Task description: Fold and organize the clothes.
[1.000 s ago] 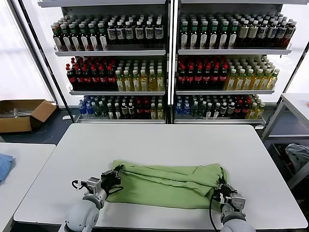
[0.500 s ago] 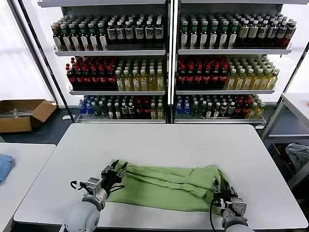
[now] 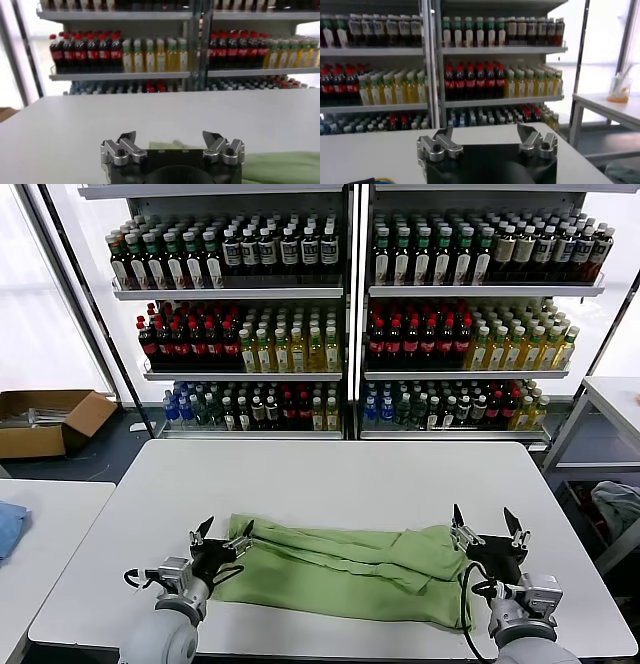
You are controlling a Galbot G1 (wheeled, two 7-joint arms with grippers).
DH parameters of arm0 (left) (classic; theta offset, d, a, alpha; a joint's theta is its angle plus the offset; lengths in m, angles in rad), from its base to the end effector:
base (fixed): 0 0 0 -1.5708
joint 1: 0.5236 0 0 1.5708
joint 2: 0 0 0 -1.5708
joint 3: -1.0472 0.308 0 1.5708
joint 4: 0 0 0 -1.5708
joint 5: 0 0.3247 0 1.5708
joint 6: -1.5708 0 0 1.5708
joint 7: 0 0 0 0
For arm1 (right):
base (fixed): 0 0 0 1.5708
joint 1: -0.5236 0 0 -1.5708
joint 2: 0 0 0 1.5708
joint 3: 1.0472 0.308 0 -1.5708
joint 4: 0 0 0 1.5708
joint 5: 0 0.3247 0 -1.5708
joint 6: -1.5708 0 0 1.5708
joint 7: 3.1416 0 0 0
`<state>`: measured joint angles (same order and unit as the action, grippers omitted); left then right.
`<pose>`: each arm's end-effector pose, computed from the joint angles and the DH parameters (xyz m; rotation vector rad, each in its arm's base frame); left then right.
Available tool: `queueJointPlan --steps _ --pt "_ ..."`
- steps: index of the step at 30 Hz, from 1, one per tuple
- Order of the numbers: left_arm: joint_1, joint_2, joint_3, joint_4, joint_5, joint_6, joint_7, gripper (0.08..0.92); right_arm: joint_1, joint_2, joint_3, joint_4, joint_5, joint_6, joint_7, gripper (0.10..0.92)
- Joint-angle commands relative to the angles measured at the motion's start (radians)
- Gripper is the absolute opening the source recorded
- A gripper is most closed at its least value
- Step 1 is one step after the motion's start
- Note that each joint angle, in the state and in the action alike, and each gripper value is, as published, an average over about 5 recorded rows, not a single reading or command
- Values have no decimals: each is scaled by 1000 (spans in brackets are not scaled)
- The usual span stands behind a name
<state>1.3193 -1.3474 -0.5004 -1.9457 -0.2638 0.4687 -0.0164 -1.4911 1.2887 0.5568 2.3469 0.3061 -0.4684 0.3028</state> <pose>0.2410 0.0351 -0.2603 -0.1401 -2.7561 0.0417 0.1768 -0.0298 -0.1674 -0.1669 -2.9801 0.0247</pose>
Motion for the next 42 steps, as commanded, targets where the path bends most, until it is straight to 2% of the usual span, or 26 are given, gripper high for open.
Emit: queueJointPlan --steps 1,15,18,36,39,42 --pt "-13 -21 -24 86 -118 25 -29 821 -5 -15 -3 70 6 -8 3 822" --pt "-34 -27 -2 140 -125 13 -10 822 -24 -1 -43 56 -32 5 -5 823" --pt "-28 -26 -2 135 -124 10 -2 781 -14 -1 -45 58 -32 1 -3 823" --pt "11 -8 -47 104 -104 -24 41 264 26 -15 -45 65 -24 -14 7 823" --pt "24 30 -98 69 -99 -26 50 177 33 -18 -52 66 -23 -16 8 823" --pt "37 116 -197 37 -118 -26 63 113 43 -22 -59 61 -22 -18 11 823"
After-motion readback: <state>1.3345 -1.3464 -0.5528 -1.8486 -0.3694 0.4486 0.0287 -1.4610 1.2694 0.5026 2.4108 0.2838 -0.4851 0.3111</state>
